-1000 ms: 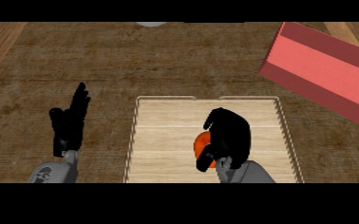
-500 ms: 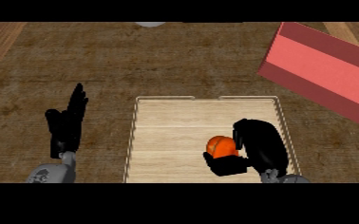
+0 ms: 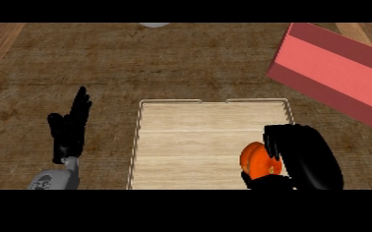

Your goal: Pick the squash from the tray and place it in the cardboard box

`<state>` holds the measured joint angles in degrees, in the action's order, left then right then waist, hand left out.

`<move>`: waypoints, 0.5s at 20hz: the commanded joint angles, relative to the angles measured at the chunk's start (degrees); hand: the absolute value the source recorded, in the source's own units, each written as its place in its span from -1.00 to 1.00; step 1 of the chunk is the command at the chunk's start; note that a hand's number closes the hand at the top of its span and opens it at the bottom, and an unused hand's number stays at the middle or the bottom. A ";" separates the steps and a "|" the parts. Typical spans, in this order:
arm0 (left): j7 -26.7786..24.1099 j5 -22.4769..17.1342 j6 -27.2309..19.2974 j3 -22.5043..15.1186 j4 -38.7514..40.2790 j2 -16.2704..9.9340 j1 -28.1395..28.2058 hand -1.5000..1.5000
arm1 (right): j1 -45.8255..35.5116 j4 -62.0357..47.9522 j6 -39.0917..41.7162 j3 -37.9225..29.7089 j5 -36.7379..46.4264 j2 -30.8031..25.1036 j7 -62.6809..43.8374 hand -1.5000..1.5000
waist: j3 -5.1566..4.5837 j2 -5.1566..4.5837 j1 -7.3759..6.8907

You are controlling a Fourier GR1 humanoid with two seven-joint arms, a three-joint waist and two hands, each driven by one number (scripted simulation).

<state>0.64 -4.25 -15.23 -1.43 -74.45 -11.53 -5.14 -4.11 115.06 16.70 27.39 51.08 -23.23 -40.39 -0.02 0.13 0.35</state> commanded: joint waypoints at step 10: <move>4.00 0.85 -0.62 -0.08 -3.34 0.69 -0.88 0.00 | -12.63 21.02 14.85 -21.67 -11.88 0.23 -11.45 1.00 | -0.01 -0.03 -0.37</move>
<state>1.72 -4.42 -14.20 -0.39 -75.56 -12.10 -5.09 -11.69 132.58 27.45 13.69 45.94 -23.80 -48.67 -0.05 0.17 0.26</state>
